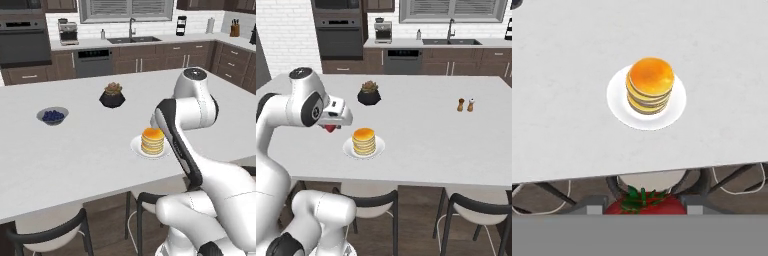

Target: Take the strawberry from the fridge and place it on top of the pancake, located on the dining counter.

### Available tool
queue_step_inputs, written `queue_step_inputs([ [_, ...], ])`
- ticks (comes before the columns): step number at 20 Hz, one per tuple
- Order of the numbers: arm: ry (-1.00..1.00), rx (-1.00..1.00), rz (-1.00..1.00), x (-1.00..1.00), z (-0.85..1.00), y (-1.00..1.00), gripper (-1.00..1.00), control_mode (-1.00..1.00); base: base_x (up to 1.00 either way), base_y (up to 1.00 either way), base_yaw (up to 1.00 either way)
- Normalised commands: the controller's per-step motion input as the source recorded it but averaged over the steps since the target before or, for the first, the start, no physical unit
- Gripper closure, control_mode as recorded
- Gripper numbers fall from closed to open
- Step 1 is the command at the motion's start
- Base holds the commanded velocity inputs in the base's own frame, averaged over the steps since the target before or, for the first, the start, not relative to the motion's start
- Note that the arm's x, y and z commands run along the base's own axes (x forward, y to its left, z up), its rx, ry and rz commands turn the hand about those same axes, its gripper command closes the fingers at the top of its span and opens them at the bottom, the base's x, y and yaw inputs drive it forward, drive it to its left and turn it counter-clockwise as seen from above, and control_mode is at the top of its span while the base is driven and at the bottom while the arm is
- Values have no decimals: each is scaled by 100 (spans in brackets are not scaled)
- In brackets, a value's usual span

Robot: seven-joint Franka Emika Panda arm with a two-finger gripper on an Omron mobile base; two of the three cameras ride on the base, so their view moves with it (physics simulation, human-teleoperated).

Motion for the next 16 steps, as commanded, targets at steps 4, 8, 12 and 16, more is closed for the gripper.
queue_step_inputs([
  [4, 0, 3, 0, 100, -39, -36, 100, -100, 0, 0, 0],
  [8, 1, 1, 0, 100, -44, -23, 100, -100, 0, 0, 0],
  [12, 0, 0, 0, 97, -57, -3, 100, -100, 0, 0, 0],
  [16, 1, 0, 0, 70, -58, 0, 100, -100, 0, 0, 0],
])
